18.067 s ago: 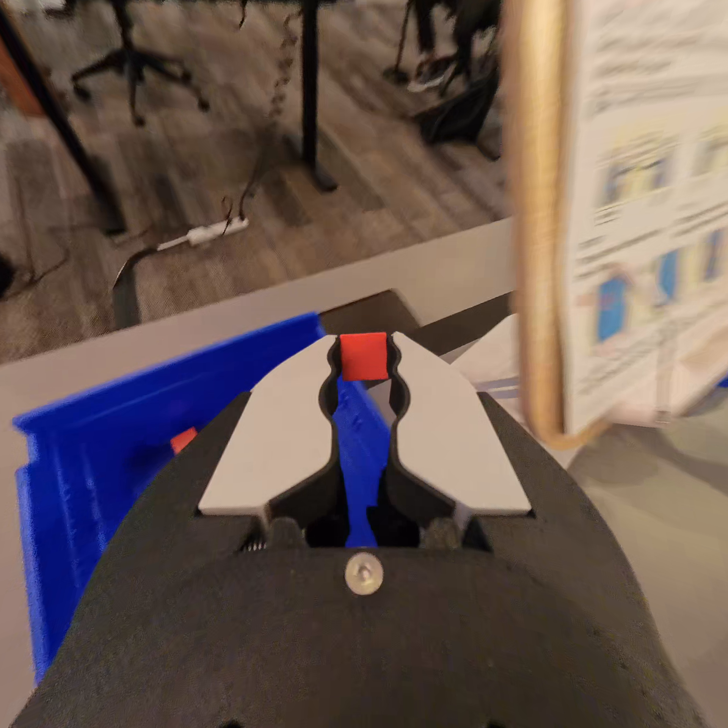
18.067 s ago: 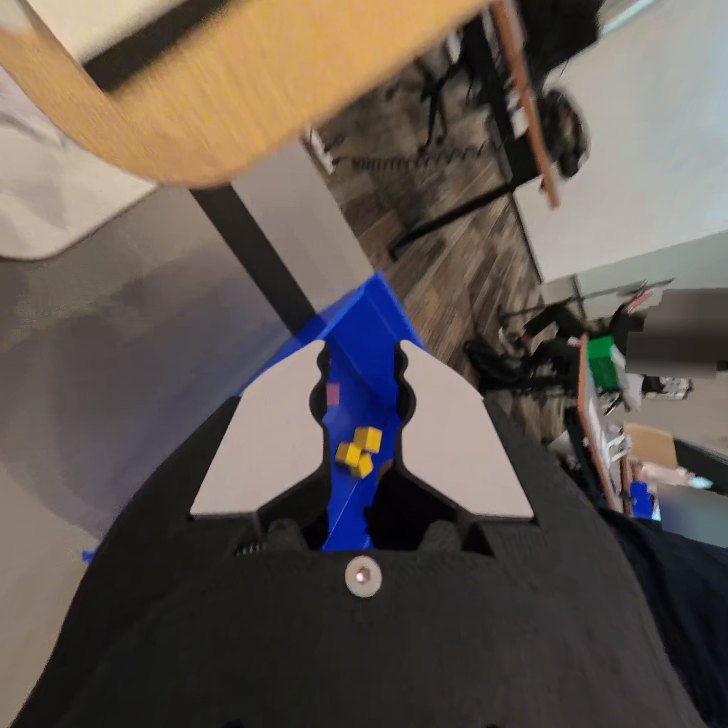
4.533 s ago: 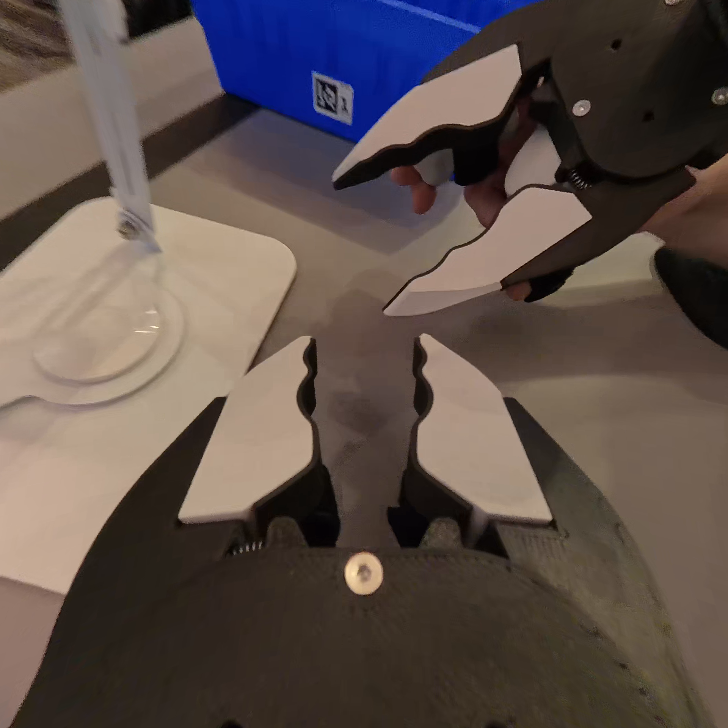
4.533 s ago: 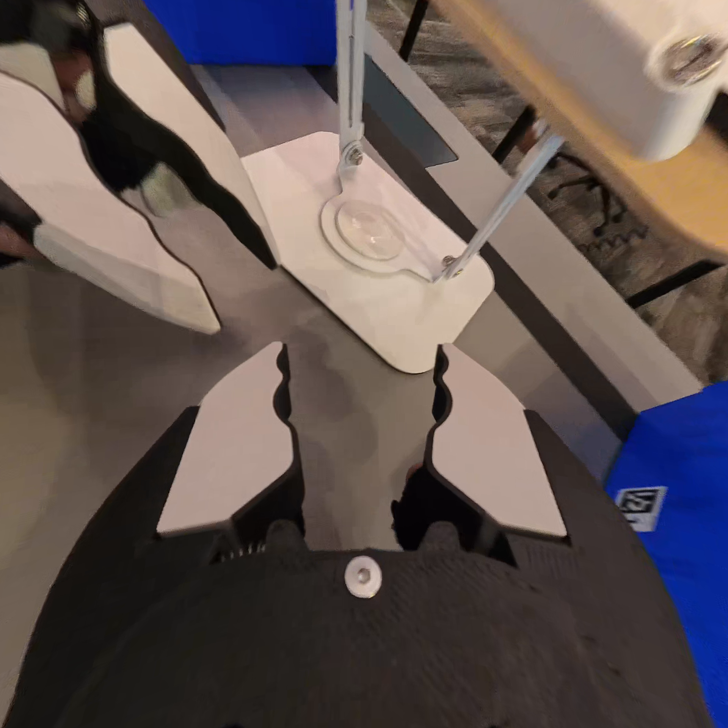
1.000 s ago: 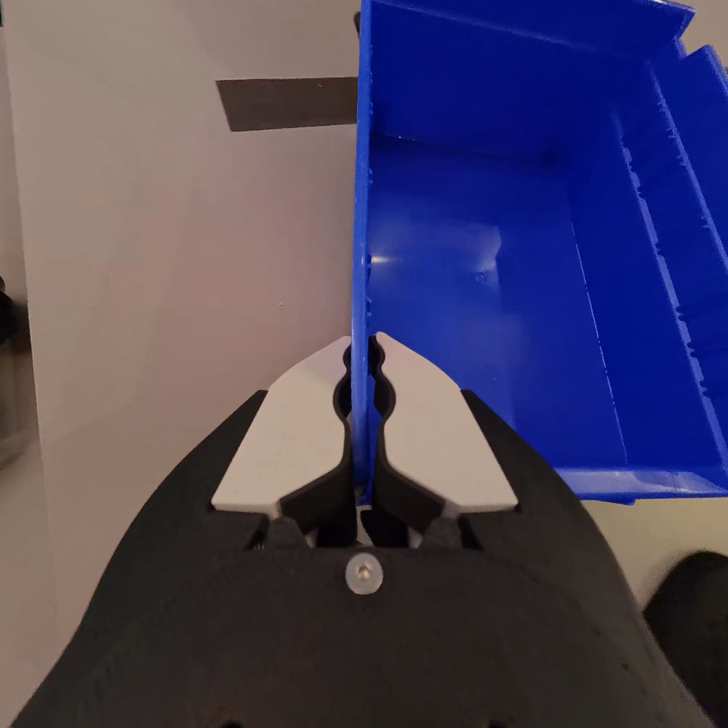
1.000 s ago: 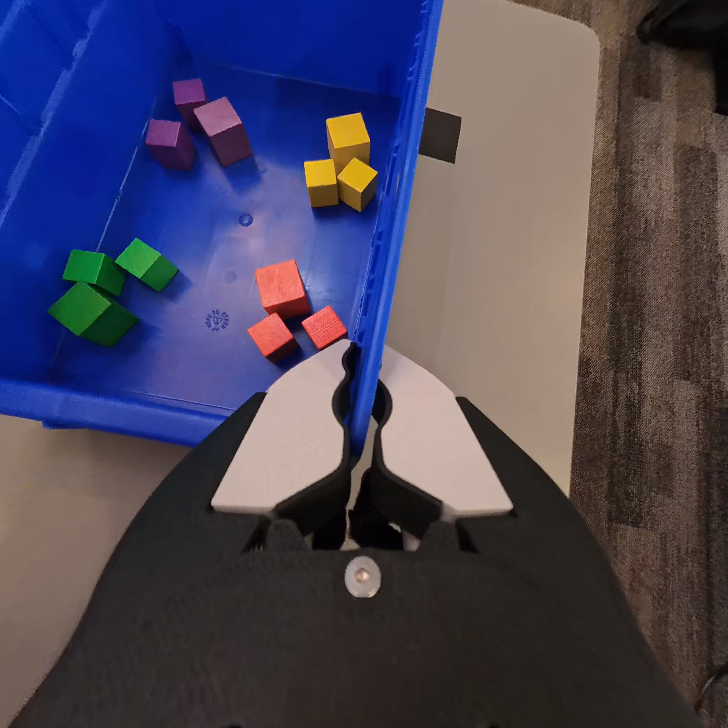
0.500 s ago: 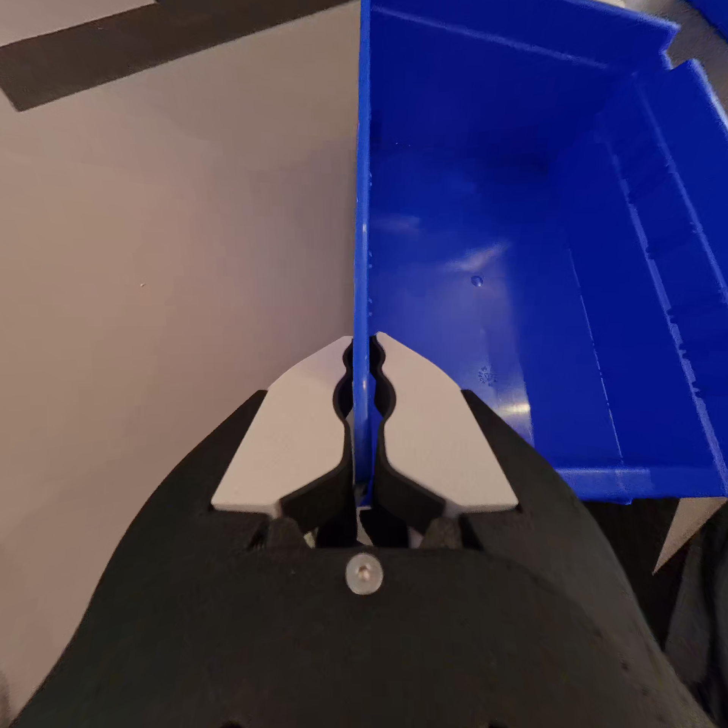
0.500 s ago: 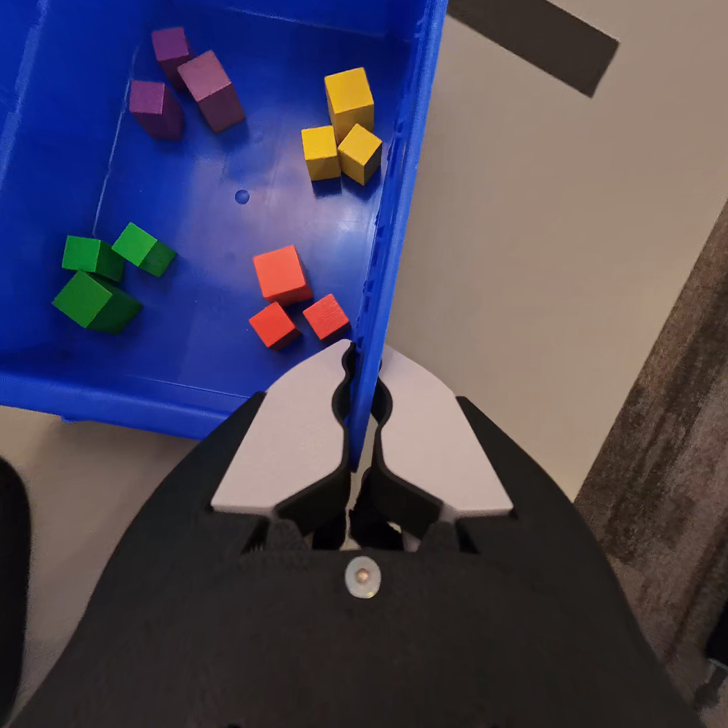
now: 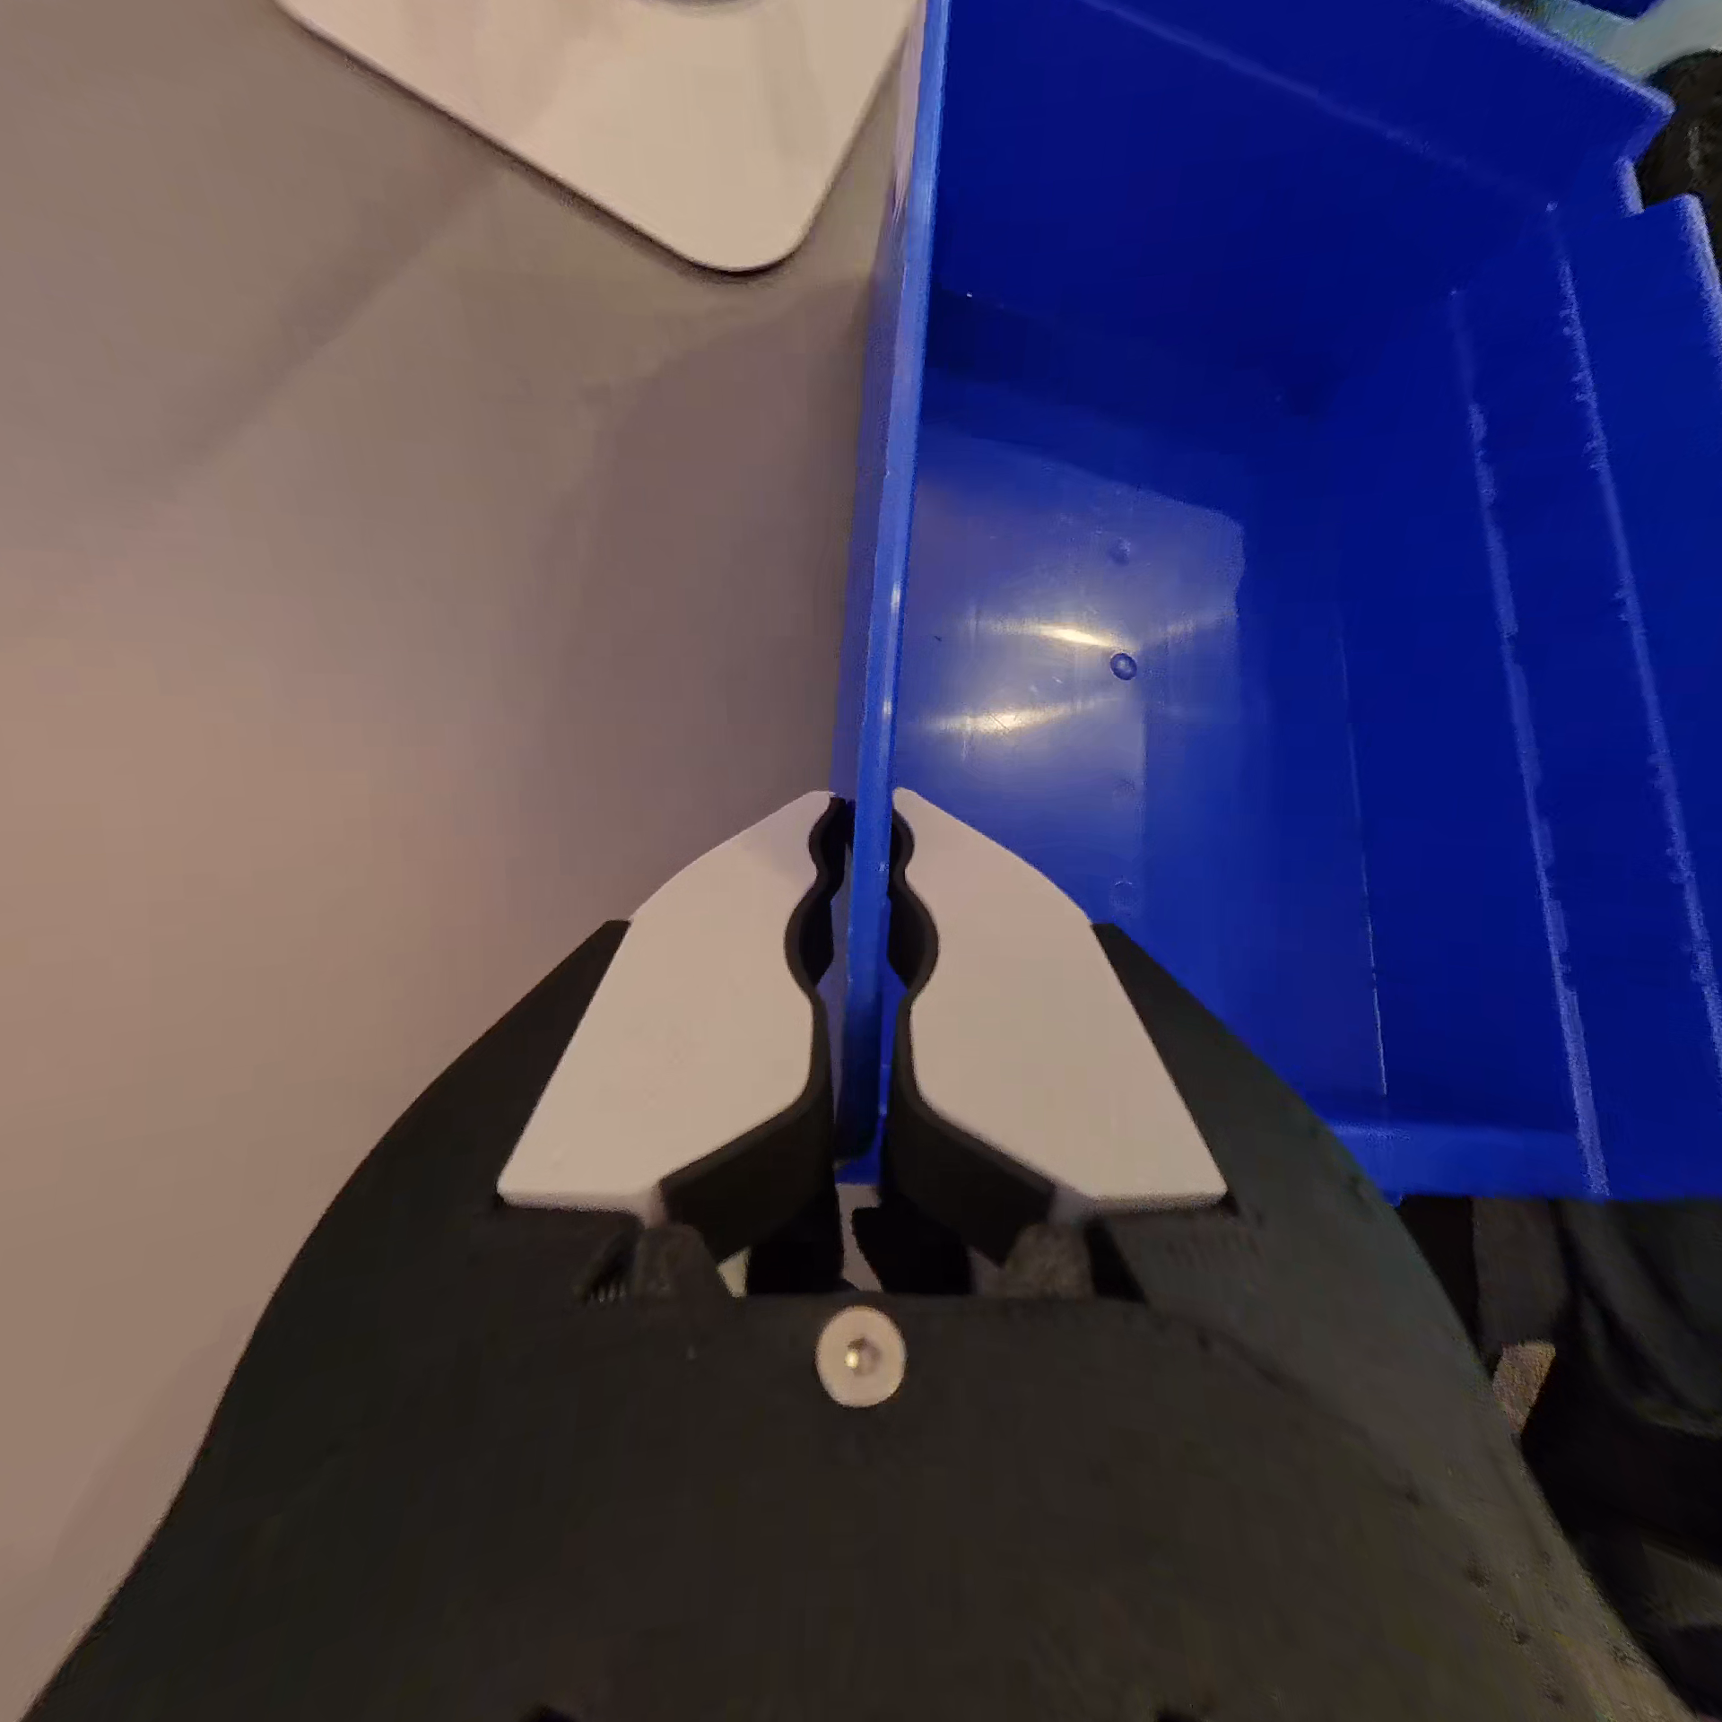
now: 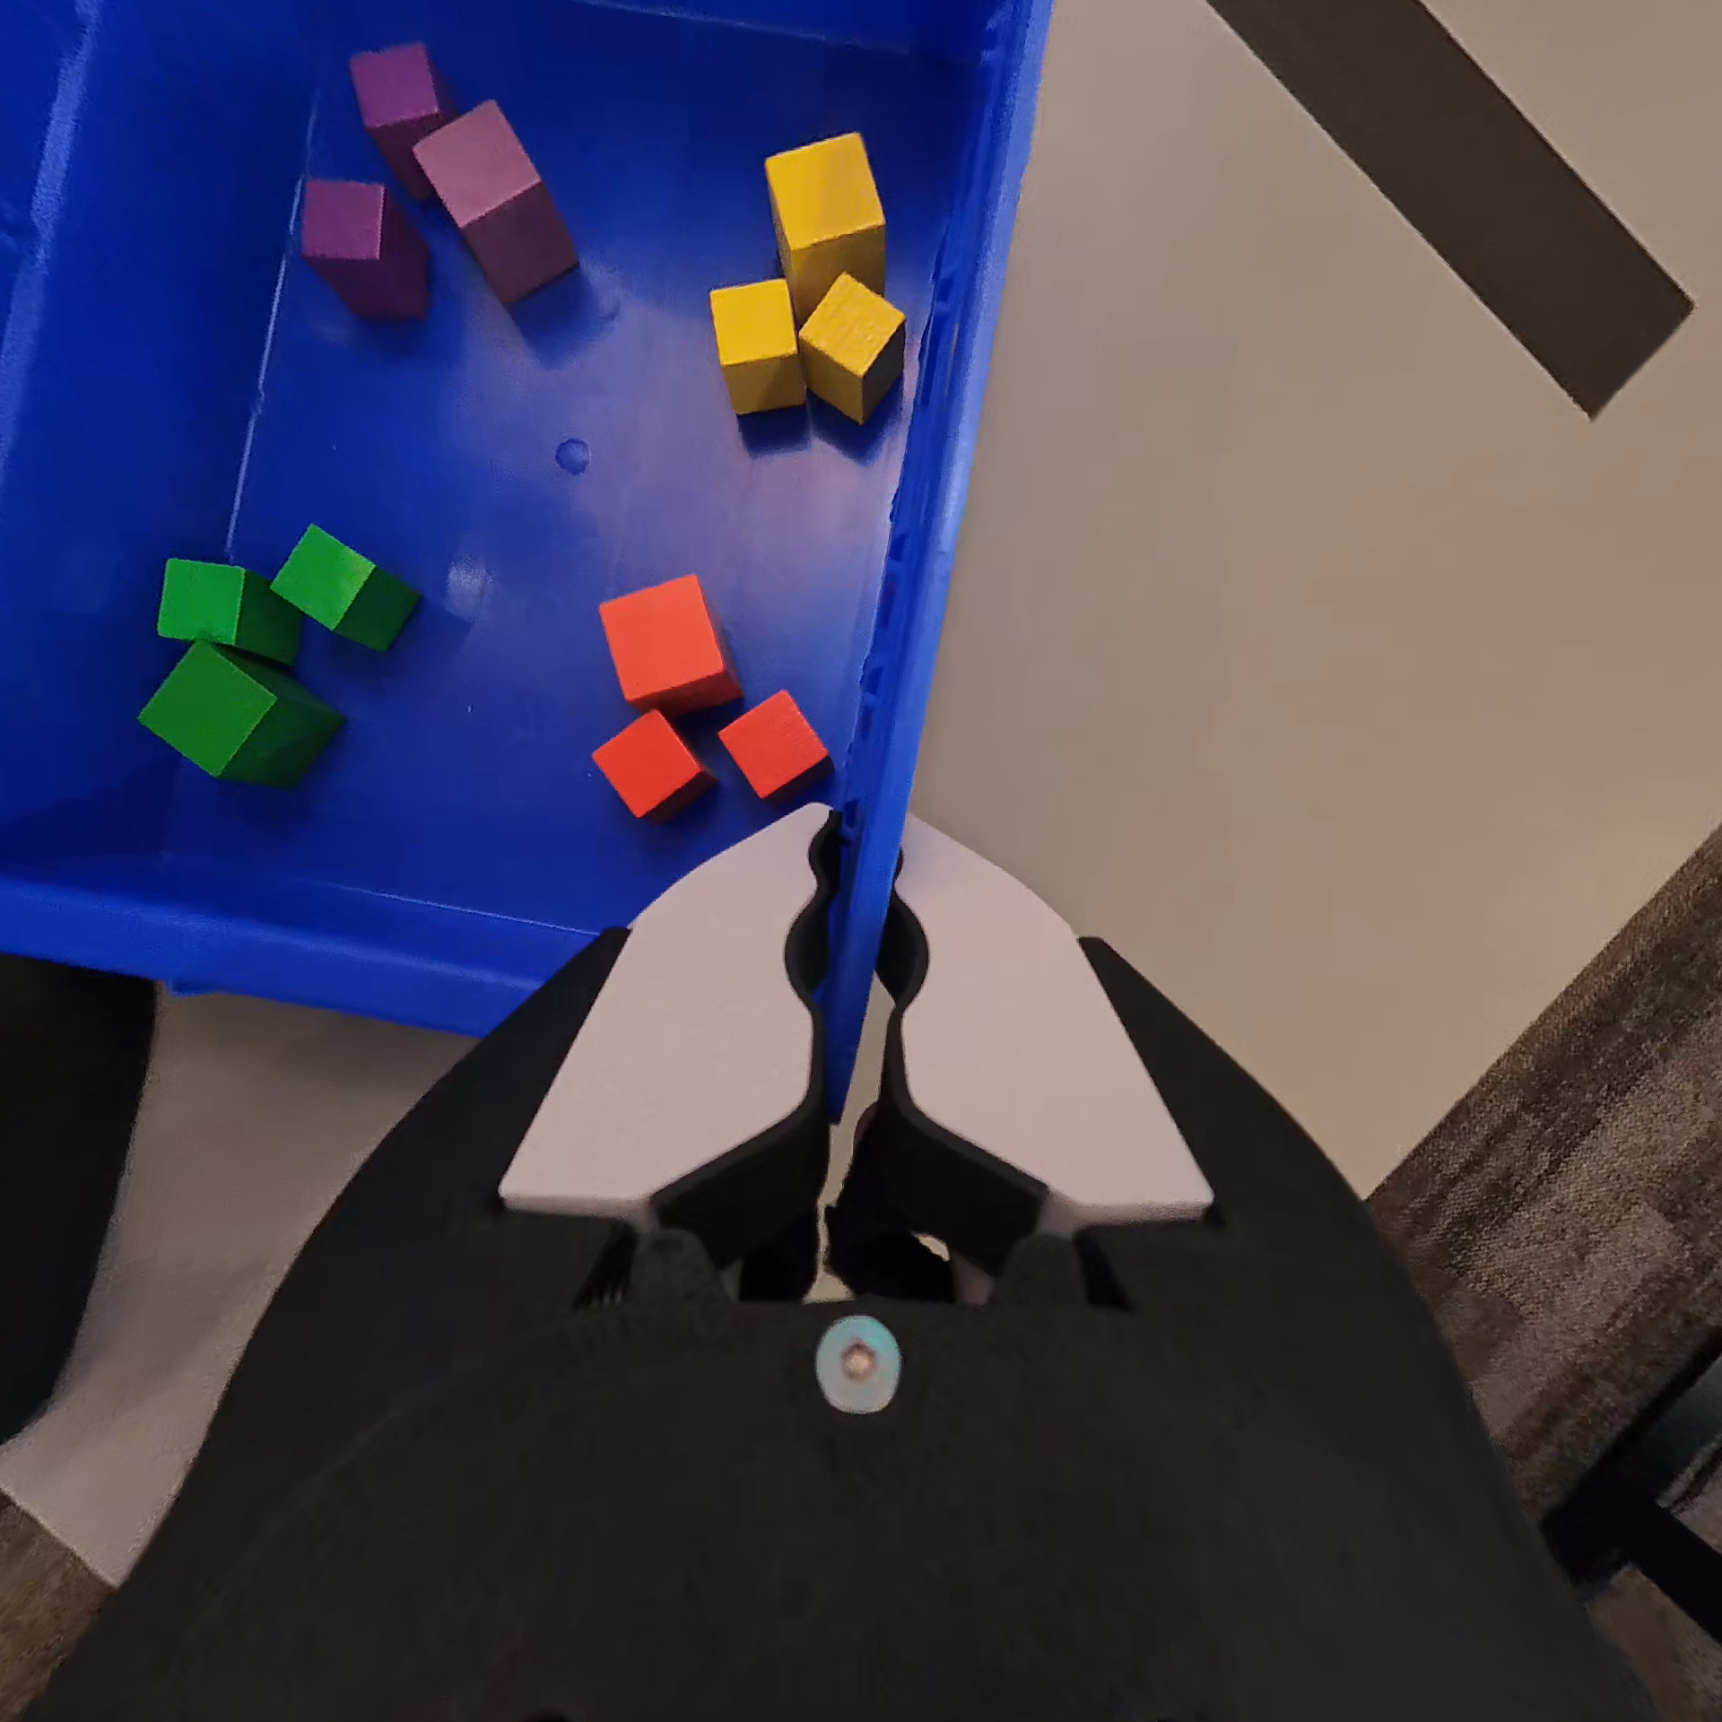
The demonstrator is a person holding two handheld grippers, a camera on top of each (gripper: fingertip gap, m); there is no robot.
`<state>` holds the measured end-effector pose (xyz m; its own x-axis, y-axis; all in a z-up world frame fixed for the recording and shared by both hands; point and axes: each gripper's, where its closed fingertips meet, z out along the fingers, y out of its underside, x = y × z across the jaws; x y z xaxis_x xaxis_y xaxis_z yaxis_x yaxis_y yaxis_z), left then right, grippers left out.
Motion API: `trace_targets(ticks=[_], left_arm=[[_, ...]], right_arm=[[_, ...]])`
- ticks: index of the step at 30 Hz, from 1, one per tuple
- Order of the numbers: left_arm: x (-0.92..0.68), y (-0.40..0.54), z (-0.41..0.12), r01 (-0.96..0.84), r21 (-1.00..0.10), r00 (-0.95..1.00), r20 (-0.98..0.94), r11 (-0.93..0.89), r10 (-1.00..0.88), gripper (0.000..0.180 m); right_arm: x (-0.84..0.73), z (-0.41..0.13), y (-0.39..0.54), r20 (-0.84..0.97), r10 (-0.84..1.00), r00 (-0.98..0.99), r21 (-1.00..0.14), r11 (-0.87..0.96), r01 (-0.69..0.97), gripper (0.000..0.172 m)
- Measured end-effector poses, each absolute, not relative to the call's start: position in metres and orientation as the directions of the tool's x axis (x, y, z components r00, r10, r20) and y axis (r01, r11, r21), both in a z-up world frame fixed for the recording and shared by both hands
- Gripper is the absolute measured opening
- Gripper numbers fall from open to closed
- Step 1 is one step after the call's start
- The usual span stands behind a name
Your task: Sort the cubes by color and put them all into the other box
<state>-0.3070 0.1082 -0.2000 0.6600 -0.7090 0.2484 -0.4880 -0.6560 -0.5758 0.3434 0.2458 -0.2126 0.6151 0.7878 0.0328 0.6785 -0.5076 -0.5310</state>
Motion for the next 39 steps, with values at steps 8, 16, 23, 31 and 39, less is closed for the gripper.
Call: trace_targets(ticks=[8, 16, 23, 31, 39], left_arm=[[-0.25, 0.091, -0.206, -0.615, -0.559, 0.498, 0.271, -0.556, -0.823, 0.008], [-0.202, 0.078, -0.215, -0.687, -0.566, 0.337, 0.307, -0.456, -0.89, 0.008], [-0.172, 0.068, -0.216, -0.705, -0.589, 0.236, 0.331, -0.396, -0.914, 0.008], [-0.149, 0.051, -0.216, -0.697, -0.621, 0.17, 0.341, -0.357, -0.925, 0.009], [-0.145, 0.045, -0.216, -0.686, -0.635, 0.166, 0.34, -0.356, -0.926, 0.009]], right_arm=[[0.32, -0.213, 0.245, 0.045, 0.864, 0.502, -0.524, -0.407, 0.748, 0.005], [0.29, -0.216, 0.247, 0.055, 0.925, 0.375, -0.528, -0.292, 0.797, 0.005], [0.26, -0.214, 0.249, 0.075, 0.964, 0.255, -0.536, -0.177, 0.826, 0.005], [0.221, -0.221, 0.247, 0.05, 0.992, 0.114, -0.542, -0.069, 0.837, 0.005], [0.184, -0.231, 0.253, 0.013, 0.999, 0.043, -0.563, -0.028, 0.826, 0.005]])
